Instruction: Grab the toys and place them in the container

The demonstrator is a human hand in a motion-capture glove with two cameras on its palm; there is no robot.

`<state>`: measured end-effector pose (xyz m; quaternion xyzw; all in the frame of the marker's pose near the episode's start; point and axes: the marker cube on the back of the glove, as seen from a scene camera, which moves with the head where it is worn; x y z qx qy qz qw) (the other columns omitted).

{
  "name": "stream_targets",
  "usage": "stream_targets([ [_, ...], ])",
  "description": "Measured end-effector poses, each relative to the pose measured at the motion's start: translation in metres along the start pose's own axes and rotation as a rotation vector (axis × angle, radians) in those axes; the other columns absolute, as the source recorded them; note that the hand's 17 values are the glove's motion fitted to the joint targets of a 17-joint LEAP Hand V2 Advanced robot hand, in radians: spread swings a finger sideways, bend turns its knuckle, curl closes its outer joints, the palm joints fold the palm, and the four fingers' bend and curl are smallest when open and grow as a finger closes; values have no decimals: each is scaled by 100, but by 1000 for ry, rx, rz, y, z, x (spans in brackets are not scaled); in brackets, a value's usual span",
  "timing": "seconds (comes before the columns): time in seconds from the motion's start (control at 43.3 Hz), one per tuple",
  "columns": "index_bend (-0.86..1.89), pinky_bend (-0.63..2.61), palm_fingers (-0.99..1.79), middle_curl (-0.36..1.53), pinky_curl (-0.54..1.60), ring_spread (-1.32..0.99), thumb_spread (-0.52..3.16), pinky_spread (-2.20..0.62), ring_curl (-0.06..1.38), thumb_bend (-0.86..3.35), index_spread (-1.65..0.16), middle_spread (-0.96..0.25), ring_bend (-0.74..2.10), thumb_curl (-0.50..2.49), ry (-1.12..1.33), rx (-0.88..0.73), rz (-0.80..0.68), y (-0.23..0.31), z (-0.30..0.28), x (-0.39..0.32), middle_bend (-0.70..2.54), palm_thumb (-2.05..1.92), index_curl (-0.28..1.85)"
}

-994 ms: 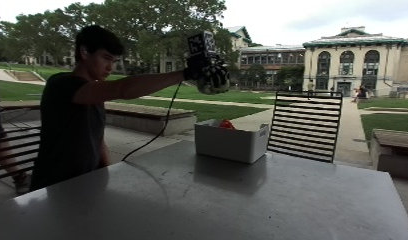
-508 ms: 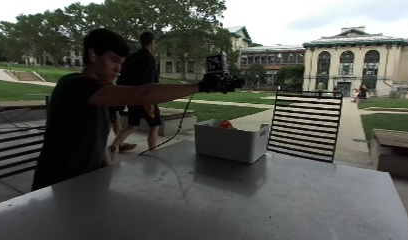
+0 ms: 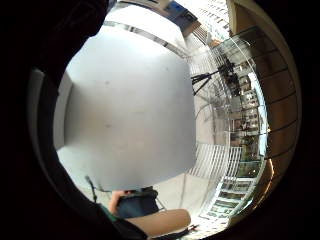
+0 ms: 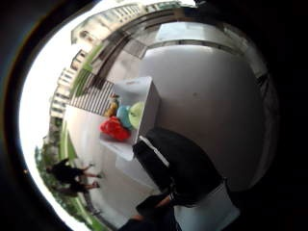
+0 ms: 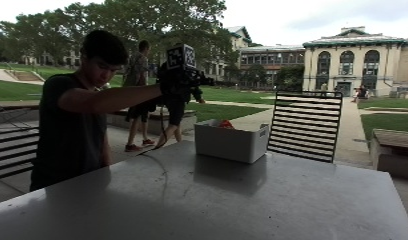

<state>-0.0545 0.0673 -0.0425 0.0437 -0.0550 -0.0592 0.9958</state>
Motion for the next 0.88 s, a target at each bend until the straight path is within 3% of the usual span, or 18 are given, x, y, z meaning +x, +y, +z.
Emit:
stream_targets([
  [0.069,18,86,-10,35,29,-3,113,-3,28,-6,-30,-2,29,31,-5,0,21,14,4,50,18,-7,29],
  [0.347,18,68,-6,36,26,-14,116,-8,28,-10,-26,-3,23,22,27,1,42,46,15,138,19,-14,33],
  [0.878,16,59,-7,38,29,-21,116,-12,27,-9,-23,-4,17,12,43,-13,97,93,17,205,20,-14,36],
])
